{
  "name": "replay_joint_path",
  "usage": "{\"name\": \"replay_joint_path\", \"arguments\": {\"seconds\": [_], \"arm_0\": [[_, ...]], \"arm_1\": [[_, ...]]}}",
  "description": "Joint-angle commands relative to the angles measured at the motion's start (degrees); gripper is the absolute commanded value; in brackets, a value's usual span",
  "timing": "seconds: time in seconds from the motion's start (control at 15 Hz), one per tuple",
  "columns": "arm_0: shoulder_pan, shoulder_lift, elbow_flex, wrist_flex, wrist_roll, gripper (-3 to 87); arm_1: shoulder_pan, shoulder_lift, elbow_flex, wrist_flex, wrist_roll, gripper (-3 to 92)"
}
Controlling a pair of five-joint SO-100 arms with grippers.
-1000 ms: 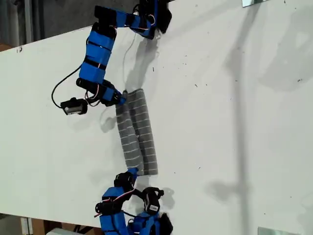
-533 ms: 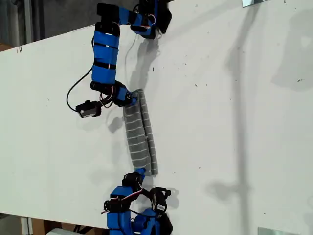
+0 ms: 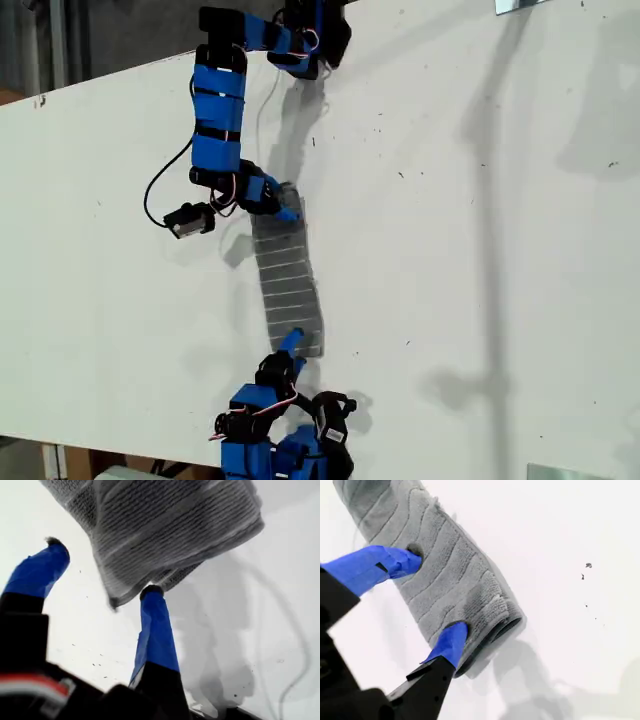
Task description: Grasp corners of a square towel and fold twice.
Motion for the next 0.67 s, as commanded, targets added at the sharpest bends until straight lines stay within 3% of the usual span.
{"name": "replay_joint_path", "arguments": {"seconds": [0.0, 0.27, 0.53, 0.6], "arm_0": [[-0.4, 3.5, -3.3, 3.4, -0.4, 24.1], [-4.0, 11.8, 0.5, 5.8, 1.0, 22.6], [-1.5, 30.1, 14.6, 5.0, -4.8, 22.2], [-0.6, 41.3, 20.0, 7.1, -7.7, 22.3]], "arm_1": [[0.1, 6.0, 1.0, -0.1, 0.7, 37.7], [6.9, 4.3, 2.3, -1.8, -2.6, 43.8], [12.2, -6.3, 1.6, -7.6, -5.2, 31.6], [13.4, -9.0, 1.7, -8.3, -5.4, 35.3]]}}
